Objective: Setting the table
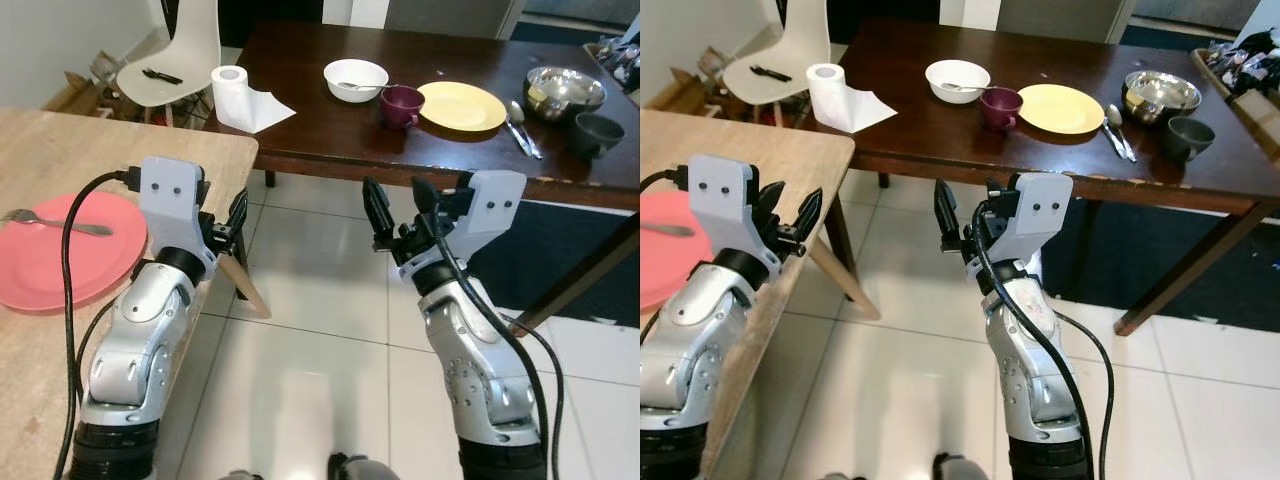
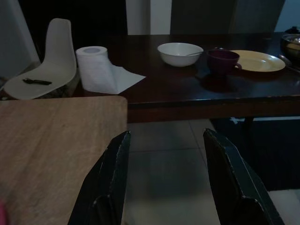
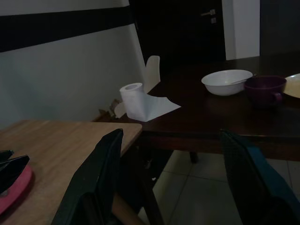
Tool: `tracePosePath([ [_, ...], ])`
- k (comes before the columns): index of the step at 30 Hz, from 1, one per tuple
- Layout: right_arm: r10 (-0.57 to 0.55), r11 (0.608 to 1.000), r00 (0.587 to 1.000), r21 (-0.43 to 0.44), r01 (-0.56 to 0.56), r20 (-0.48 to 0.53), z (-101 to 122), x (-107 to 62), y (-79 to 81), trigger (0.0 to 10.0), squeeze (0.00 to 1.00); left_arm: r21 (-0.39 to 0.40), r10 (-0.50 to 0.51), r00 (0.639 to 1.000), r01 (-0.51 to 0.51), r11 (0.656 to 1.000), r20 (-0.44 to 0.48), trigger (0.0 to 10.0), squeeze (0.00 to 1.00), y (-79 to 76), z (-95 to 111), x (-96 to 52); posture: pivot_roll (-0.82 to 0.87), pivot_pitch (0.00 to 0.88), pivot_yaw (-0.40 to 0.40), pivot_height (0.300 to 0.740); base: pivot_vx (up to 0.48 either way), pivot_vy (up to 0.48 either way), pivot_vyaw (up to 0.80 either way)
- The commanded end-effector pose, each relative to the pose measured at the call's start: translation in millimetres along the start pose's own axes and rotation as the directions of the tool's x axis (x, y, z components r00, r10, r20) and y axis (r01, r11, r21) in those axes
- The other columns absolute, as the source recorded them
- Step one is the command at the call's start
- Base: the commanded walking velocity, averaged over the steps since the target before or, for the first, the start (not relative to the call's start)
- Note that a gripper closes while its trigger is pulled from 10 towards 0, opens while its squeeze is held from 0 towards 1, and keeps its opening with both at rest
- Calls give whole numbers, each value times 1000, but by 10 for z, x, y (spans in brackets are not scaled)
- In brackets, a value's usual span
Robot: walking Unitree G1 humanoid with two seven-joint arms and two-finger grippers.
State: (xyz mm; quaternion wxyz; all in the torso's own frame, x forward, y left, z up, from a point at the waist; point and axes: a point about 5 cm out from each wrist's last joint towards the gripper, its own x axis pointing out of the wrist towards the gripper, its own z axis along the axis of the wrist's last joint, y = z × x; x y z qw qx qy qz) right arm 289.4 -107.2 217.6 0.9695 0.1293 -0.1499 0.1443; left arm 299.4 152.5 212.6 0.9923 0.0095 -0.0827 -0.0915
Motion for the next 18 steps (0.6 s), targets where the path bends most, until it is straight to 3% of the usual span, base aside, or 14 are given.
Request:
tracePosePath([
  [1,-10,1000,1000,8,11,-2,0,-7,-17,10000,0,3,-6,1000,6,1000,-20,10000,0,-19,-29,3,-112,57,31,740,0,0,0],
  [18,0,1000,1000,17,0,3,10,1,-10,10000,0,6,-7,1000,7,1000,-25,10000,0,-24,-46,6,-114,49,28,740,0,0,0],
])
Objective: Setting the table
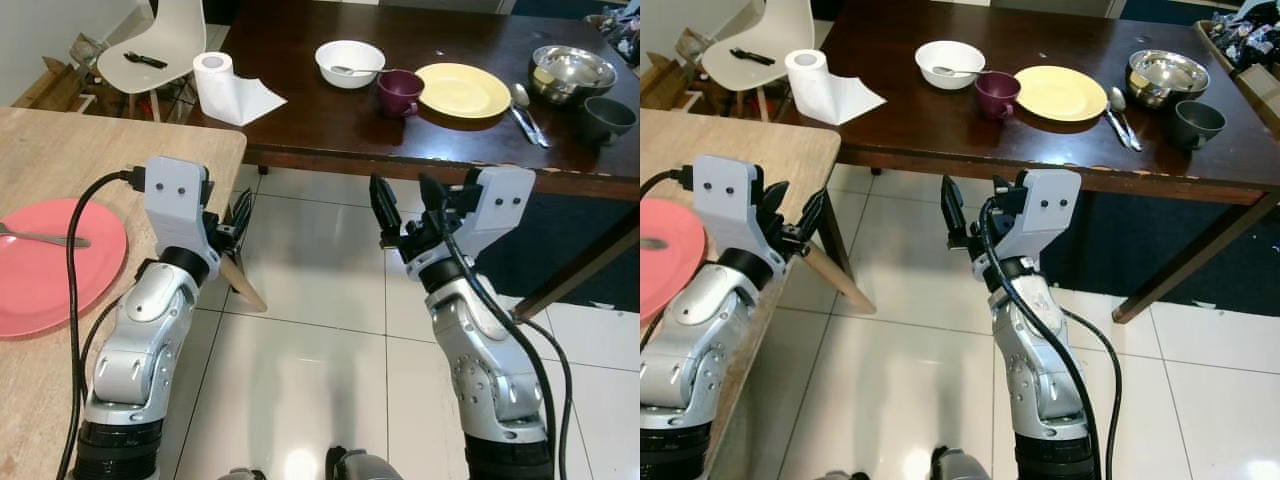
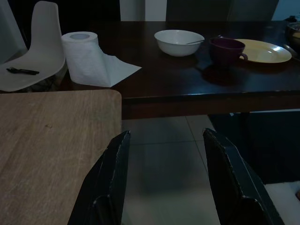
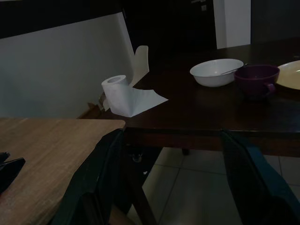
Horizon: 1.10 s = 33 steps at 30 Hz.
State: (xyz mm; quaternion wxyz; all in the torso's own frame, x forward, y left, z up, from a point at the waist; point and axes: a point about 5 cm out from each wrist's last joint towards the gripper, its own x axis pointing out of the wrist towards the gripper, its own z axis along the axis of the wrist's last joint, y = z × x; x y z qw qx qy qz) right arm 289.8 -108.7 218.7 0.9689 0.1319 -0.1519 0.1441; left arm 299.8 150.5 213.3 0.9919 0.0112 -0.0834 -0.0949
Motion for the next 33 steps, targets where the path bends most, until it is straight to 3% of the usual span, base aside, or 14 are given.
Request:
tracePosePath([
  [1,1,1000,1000,12,-1,-3,-5,-5,3,10000,0,4,0,1000,0,1000,-27,10000,0,-6,-54,-3,-114,48,27,740,0,0,0],
  [7,4,1000,1000,13,-4,-4,-5,-3,5,10000,0,3,0,1000,0,1000,-27,10000,0,-9,-56,-1,-114,46,27,740,0,0,0],
  [33,3,1000,1000,18,-2,-7,-7,-11,13,10000,0,2,11,999,-11,1000,-33,10000,0,13,-59,15,-117,54,30,740,0,-265,0],
])
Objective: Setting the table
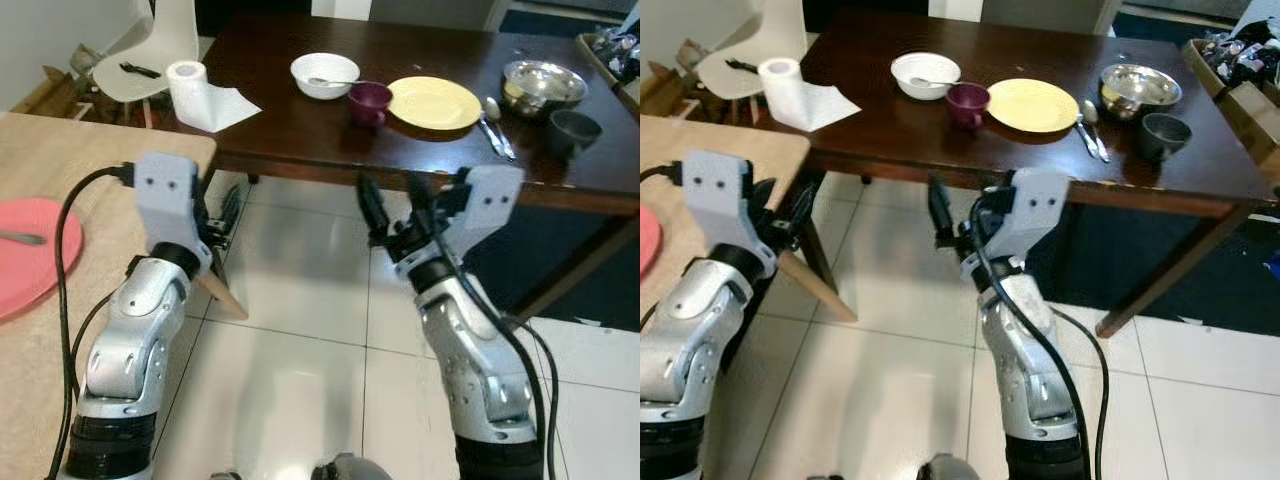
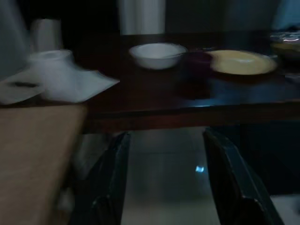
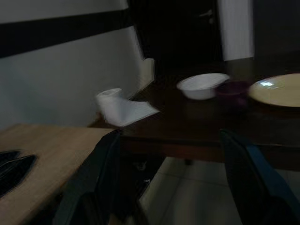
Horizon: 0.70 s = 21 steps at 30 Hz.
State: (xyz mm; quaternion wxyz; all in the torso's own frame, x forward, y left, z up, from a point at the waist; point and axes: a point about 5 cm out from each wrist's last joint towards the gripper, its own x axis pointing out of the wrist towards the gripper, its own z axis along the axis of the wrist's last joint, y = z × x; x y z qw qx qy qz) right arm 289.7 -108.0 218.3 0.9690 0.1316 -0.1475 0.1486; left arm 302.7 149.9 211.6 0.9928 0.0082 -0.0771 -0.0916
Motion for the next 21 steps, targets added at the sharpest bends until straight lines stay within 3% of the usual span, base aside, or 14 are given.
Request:
tracePosePath([
  [1,-5,1000,1000,15,5,3,-2,-11,8,10000,0,8,5,1000,-5,1000,-22,10000,0,15,-39,-9,-117,54,30,740,0,0,0],
  [21,-8,1000,1000,17,7,3,2,-14,4,10000,0,4,7,1000,-7,1000,-31,10000,0,14,-45,2,-119,53,32,740,0,0,0],
])
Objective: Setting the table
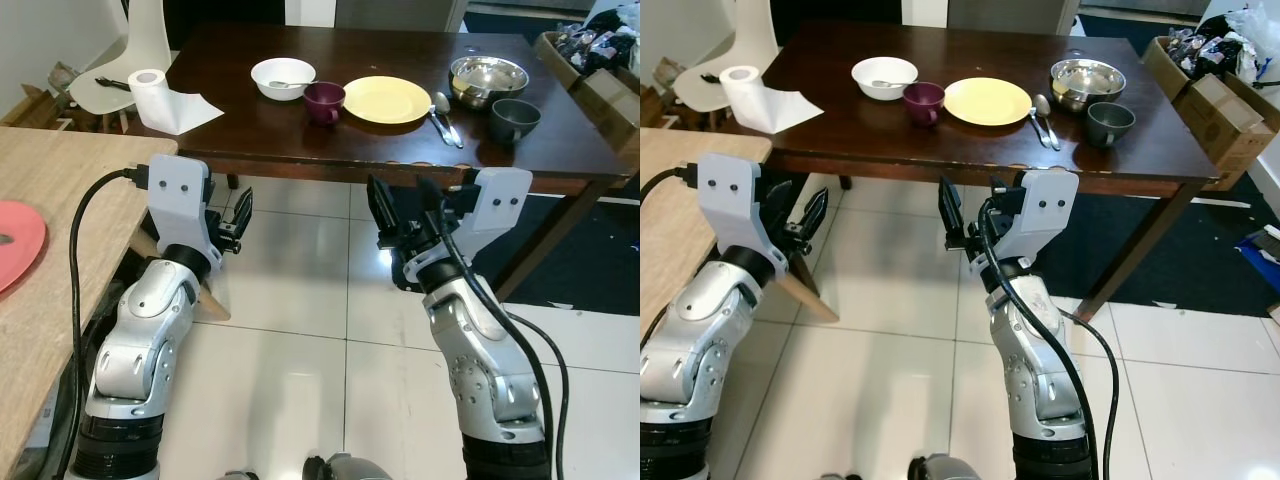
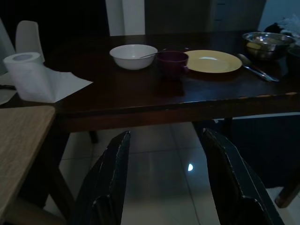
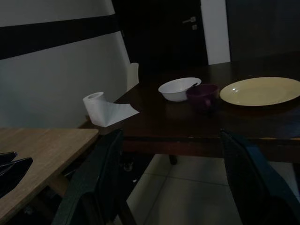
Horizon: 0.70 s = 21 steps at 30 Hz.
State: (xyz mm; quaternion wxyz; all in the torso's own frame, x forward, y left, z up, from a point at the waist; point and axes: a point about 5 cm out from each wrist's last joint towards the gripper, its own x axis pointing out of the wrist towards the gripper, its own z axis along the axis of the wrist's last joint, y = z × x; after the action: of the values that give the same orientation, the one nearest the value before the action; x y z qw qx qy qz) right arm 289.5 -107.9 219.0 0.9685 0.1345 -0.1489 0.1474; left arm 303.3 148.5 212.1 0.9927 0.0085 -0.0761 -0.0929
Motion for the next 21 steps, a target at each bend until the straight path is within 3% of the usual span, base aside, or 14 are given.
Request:
tracePosePath([
  [1,-5,1000,1000,12,5,-1,-4,-14,0,10000,0,4,10,1000,-10,1000,-29,10000,0,26,-49,-7,-119,53,32,740,0,0,0],
  [14,-5,1000,1000,15,5,3,1,-10,6,10000,0,-1,15,999,-15,1000,-37,10000,0,33,-58,4,-119,53,34,740,0,0,0],
  [21,-5,1000,1000,16,5,3,1,-11,4,10000,0,-3,12,999,-12,1000,-37,10000,0,29,-58,6,-119,53,34,740,0,480,0],
])
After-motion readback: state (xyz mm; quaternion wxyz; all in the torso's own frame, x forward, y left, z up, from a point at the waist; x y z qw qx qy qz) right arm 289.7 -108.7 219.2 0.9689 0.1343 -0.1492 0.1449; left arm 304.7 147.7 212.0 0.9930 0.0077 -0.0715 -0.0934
